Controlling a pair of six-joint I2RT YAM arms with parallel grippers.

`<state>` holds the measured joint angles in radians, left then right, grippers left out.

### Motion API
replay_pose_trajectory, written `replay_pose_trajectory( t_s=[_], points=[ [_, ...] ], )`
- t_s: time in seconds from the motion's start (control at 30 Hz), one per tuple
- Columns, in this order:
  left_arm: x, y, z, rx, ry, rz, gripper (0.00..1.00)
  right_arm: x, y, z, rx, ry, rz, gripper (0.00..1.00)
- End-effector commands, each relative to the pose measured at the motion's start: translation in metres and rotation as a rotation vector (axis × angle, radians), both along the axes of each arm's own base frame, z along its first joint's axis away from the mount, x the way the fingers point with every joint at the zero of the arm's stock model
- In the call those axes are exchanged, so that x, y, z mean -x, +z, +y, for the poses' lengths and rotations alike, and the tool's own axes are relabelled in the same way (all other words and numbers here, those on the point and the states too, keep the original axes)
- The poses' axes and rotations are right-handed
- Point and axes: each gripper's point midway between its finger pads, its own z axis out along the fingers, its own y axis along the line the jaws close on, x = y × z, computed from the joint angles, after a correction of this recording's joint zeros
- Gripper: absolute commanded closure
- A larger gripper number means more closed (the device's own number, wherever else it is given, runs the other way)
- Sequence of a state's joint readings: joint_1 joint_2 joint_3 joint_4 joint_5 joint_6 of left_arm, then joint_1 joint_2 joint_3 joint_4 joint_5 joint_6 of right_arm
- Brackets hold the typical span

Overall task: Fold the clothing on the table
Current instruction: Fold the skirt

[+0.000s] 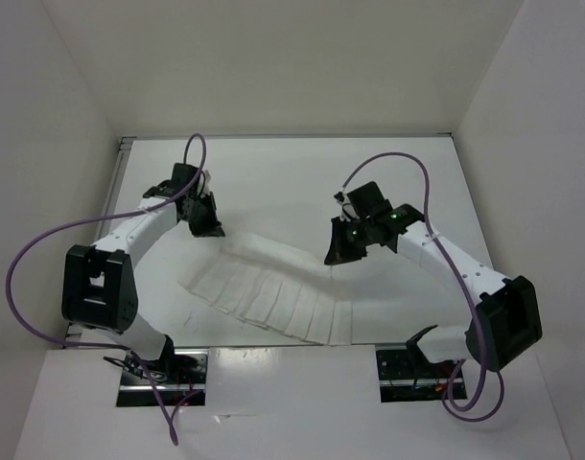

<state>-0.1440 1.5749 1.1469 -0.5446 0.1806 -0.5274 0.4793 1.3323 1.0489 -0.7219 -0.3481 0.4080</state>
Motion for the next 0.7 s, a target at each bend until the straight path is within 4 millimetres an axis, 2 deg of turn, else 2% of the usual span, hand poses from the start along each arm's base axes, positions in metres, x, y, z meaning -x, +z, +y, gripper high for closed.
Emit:
replay_pose_trajectory(
  t_s=[0.0,0.03,0.1,0.2,0.23,0.27,0.33,0.37,0.4,0.43,0.47,0.53,0.57,0.63,0.67],
  points=[
    [0.014,-0.015,0.039,-0.198,0.081,0.043,0.99,0.047,-0.018,-0.014,0.102,0.016,0.151,1.0],
    [0.017,-0.01,0.039,-0.198,0.082,0.039,0.99,0.051,-0.019,-0.013,0.105,0.017,0.165,1.0],
    [0.039,-0.018,0.04,-0.21,0.066,0.102,0.99,0.07,-0.029,-0.014,0.138,0.054,0.211,1.0],
    [0.061,-0.023,0.042,-0.244,0.053,0.146,0.98,0.091,-0.04,-0.016,0.169,0.069,0.27,1.0],
    [0.071,-0.025,0.04,-0.254,0.051,0.172,0.95,0.094,-0.04,-0.018,0.175,0.069,0.279,0.99],
    [0.072,-0.023,0.04,-0.274,0.043,0.174,0.92,0.101,-0.044,-0.019,0.189,0.074,0.301,0.92],
    [0.076,-0.019,0.03,-0.272,0.009,0.191,0.78,0.115,-0.045,-0.016,0.206,0.108,0.337,0.86],
    [0.077,-0.016,0.025,-0.263,-0.006,0.194,0.71,0.119,-0.045,-0.016,0.212,0.112,0.348,0.77],
    [0.081,-0.014,0.021,-0.253,-0.022,0.195,0.65,0.122,-0.044,-0.018,0.223,0.117,0.343,0.75],
    [0.087,-0.014,0.017,-0.23,-0.036,0.219,0.55,0.128,-0.043,-0.02,0.232,0.119,0.356,0.71],
    [0.091,-0.01,0.012,-0.212,-0.053,0.218,0.54,0.128,-0.036,-0.02,0.222,0.119,0.343,0.67],
    [0.101,0.004,0.006,-0.181,-0.074,0.21,0.52,0.133,-0.027,-0.027,0.243,0.114,0.35,0.65],
    [0.104,0.009,0.003,-0.159,-0.082,0.204,0.52,0.131,-0.013,-0.025,0.216,0.106,0.32,0.65],
    [0.098,0.031,0.001,-0.142,-0.079,0.131,0.52,0.119,-0.003,-0.028,0.231,0.058,0.253,0.65],
    [0.095,0.035,0.0,-0.139,-0.078,0.119,0.52,0.112,0.004,-0.027,0.229,0.037,0.224,0.65]
  ],
)
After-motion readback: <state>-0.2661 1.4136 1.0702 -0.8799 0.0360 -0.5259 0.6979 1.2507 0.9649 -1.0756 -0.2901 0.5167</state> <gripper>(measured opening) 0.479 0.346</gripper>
